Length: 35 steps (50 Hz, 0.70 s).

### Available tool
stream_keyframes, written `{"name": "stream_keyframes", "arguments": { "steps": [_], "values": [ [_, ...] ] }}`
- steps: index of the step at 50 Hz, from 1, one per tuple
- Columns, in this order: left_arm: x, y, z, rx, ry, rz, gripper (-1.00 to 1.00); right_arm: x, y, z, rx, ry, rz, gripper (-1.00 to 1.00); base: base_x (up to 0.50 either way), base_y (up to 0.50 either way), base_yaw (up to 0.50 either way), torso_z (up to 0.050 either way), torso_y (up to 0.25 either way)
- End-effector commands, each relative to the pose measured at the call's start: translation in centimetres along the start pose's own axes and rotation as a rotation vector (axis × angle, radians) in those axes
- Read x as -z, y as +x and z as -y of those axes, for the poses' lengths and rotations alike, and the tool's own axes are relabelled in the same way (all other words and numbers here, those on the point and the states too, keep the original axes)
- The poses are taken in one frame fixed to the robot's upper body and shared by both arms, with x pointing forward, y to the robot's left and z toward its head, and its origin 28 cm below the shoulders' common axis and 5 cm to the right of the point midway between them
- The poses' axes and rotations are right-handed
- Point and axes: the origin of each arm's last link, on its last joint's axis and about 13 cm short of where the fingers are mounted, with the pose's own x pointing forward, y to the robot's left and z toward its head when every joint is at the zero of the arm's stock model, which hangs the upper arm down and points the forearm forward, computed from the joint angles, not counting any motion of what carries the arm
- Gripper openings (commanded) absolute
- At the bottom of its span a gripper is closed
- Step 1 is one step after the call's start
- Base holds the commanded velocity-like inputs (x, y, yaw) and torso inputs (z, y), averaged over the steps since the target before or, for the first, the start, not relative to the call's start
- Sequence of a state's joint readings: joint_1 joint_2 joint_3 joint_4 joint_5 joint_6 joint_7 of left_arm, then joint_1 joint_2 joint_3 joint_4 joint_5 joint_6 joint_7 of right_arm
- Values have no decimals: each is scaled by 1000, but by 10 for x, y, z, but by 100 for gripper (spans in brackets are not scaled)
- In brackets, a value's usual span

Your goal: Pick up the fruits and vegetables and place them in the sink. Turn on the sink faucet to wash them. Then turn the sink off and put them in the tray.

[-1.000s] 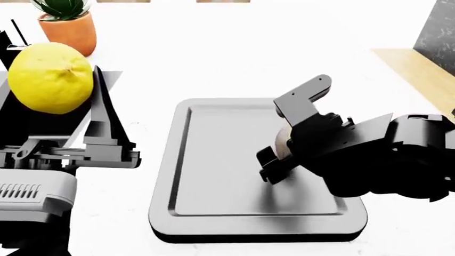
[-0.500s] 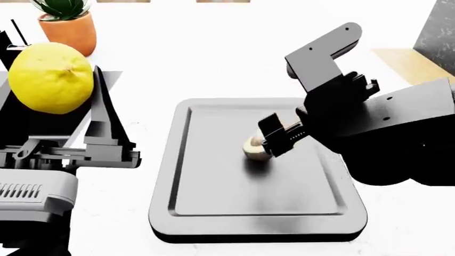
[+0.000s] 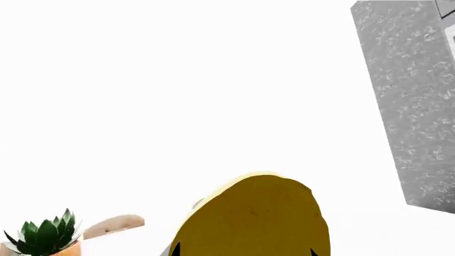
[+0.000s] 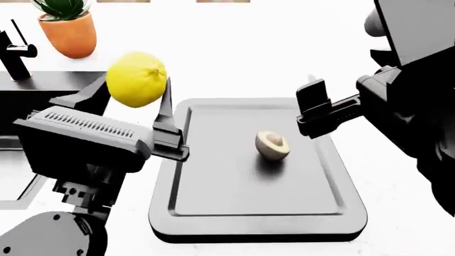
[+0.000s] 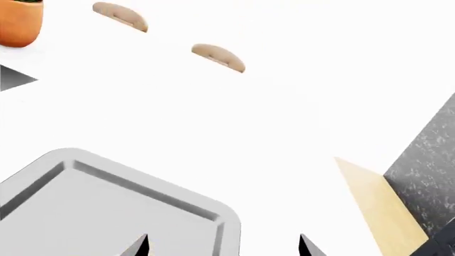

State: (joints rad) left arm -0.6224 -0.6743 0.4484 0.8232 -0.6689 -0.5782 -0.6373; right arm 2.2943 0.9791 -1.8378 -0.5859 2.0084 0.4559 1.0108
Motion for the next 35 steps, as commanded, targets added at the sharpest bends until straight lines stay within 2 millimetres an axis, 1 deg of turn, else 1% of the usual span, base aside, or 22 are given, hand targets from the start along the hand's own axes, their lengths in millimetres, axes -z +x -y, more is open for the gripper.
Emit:
{"name": "stream_keyframes", "arguments": {
  "steps": [1, 4, 9, 13, 16, 25, 35],
  "values": [
    [-7, 25, 16, 265, -4, -206, -100, 14, -29, 0, 45, 3, 54, 100, 0, 0, 0, 0, 0],
    [-4, 25, 18, 354, 4, -264, -100, 17, -34, 0, 60, 1, 52, 100, 0, 0, 0, 0, 0],
    [4, 25, 20, 448, 33, -366, -100, 21, -35, 1, 76, -1, 38, 100, 0, 0, 0, 0, 0],
    [15, 23, 20, 472, 52, -425, -100, 24, -34, 1, 82, -1, 25, 100, 0, 0, 0, 0, 0],
    [20, 20, 18, 482, 53, -454, -100, 25, -34, 1, 86, 0, 21, 100, 0, 0, 0, 0, 0],
    [25, 9, 12, 527, 64, -531, -100, 26, -30, 0, 85, -5, 5, 100, 0, 0, 0, 0, 0],
    [29, 10, 12, 549, 29, -612, -100, 28, -26, -1, 88, -7, -10, 100, 0, 0, 0, 0, 0]
  ]
}}
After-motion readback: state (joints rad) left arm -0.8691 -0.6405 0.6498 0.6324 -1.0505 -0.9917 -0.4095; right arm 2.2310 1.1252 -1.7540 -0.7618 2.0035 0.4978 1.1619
